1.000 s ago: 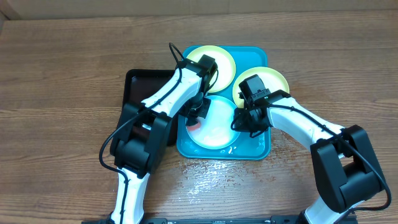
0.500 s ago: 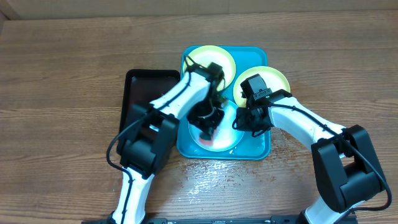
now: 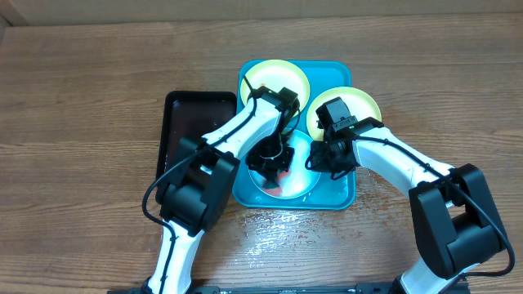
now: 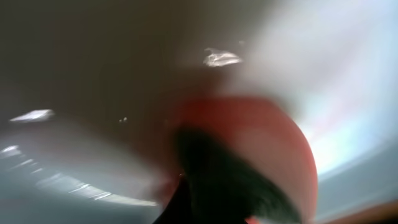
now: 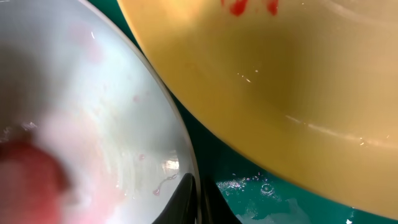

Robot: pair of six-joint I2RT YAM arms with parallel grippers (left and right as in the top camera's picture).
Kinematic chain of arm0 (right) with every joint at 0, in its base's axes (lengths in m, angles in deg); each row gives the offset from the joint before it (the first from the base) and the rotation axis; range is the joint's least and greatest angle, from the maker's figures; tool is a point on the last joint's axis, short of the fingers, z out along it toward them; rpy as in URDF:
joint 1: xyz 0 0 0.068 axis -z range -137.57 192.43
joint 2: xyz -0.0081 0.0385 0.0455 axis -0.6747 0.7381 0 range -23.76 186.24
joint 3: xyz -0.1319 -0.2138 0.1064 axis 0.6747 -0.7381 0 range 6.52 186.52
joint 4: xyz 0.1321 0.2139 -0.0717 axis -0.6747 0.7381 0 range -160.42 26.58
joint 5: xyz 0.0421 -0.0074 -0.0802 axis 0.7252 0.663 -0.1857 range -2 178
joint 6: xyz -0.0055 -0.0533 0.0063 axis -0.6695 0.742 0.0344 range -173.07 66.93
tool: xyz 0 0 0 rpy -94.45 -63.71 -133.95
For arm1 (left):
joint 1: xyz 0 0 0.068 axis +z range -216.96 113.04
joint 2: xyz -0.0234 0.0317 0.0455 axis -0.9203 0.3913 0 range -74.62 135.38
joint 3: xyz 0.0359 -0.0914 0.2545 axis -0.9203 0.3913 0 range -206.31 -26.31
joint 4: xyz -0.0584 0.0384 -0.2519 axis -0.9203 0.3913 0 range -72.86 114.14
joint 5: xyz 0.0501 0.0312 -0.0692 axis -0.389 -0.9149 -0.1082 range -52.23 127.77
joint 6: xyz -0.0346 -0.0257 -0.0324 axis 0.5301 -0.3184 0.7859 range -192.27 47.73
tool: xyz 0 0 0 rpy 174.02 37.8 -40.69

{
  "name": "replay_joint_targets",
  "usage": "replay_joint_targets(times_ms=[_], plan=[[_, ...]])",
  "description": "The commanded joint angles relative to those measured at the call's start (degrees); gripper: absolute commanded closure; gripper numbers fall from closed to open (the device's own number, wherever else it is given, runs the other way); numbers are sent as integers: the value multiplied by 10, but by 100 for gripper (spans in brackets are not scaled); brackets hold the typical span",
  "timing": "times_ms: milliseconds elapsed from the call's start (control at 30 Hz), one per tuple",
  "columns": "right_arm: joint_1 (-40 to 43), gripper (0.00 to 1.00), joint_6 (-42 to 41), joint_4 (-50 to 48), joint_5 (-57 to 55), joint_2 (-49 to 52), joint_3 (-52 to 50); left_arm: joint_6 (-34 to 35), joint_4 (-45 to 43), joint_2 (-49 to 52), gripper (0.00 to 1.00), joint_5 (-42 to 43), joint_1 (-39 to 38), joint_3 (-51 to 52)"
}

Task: Clean dirty plates on tray and stack at the side
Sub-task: 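Scrub the pale blue plate with the sponge in the left gripper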

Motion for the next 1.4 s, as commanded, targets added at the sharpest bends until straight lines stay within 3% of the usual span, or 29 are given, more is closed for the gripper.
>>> replay_joint_targets(times_ms=[0,200,267,367,567,600,1000,1367], plan=[[-2,96,7,4,-10,2,-5,127,-12,21,96,-289,14,9],[-2,96,7,4,-10,2,-5,198,2,21,96,-458,14,8],[-2,96,7,4,-10,2,-5,197,5,20,96,-449,14,3],[-2,96,7,4,-10,2,-5,148,-6,20,96,-382,14,-3],[-2,96,7,4,-10,2,-5,-53,-74,21,96,-73,14,-3],[-2,96,7,4,-10,2,-5,-67,-74,21,96,-53,14,-3],[-2,96,7,4,-10,2,-5,-148,-48,21,96,103,9,-3],[-2,96,7,4,-10,2,-5,-165,-42,21,96,193,2,-3]])
